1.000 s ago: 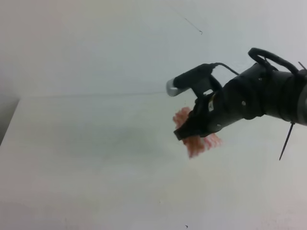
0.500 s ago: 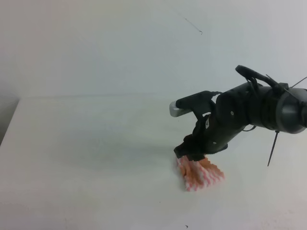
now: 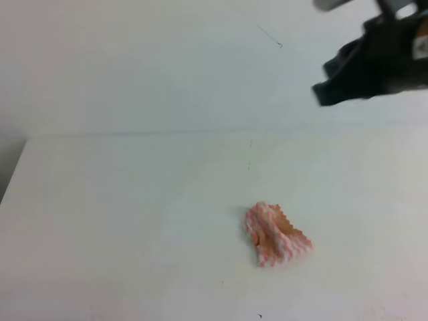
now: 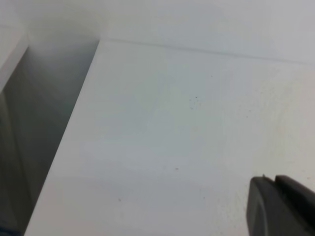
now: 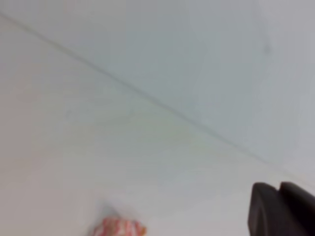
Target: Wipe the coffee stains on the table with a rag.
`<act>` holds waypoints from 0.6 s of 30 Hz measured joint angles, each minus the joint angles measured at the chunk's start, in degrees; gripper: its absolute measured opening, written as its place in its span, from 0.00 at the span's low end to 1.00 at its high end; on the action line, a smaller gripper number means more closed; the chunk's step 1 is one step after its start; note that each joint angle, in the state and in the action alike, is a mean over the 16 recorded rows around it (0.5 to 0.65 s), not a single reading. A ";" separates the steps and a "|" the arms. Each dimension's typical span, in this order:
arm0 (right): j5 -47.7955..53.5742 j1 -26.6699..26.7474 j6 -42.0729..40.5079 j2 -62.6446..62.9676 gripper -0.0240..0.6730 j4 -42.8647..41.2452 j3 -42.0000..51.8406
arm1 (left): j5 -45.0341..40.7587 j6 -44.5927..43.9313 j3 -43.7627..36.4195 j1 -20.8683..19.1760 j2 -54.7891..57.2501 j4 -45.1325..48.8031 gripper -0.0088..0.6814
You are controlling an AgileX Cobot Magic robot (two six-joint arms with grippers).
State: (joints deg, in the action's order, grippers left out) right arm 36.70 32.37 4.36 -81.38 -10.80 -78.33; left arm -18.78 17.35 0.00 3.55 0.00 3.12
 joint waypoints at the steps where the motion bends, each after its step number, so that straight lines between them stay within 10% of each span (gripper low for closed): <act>1: 0.56 -0.01 0.50 2.90 0.18 -1.58 0.60 | 0.00 0.00 0.00 0.00 0.00 0.00 0.01; 18: 5.40 -0.01 16.45 55.07 0.03 -16.29 36.57 | 0.00 0.00 0.00 0.00 0.00 0.00 0.01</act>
State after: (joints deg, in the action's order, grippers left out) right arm 42.09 32.37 20.81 -26.31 -27.09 -41.77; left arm -18.78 17.35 0.00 3.55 0.00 3.12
